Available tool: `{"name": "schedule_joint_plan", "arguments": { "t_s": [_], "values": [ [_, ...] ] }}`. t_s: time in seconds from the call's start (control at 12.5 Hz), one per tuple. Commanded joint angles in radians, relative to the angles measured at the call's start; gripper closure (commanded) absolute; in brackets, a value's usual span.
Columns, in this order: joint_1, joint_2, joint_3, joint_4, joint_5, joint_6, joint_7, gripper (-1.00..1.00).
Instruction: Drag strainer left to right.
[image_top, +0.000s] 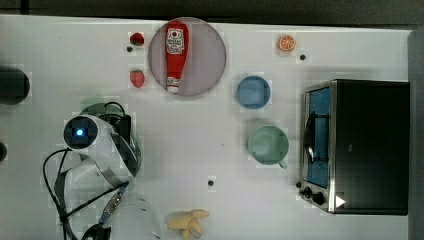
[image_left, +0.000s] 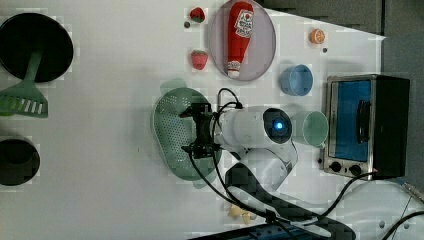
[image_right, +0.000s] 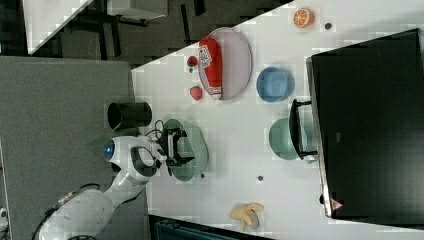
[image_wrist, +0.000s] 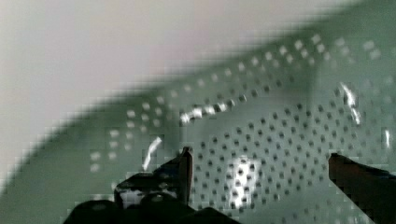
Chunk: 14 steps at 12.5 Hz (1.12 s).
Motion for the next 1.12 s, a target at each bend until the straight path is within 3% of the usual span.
{"name": "schedule_joint_plan", "arguments": {
  "t_s": [0.08,1.12],
  "values": [
    [-0.006,-0.023,-0.044,-0.021,0.015,-0.022,0.025,-1.0],
    [-0.065,-0.153,-0.186,-0.182,0.015,-0.016,-0.186,-1.0]
  ]
}}
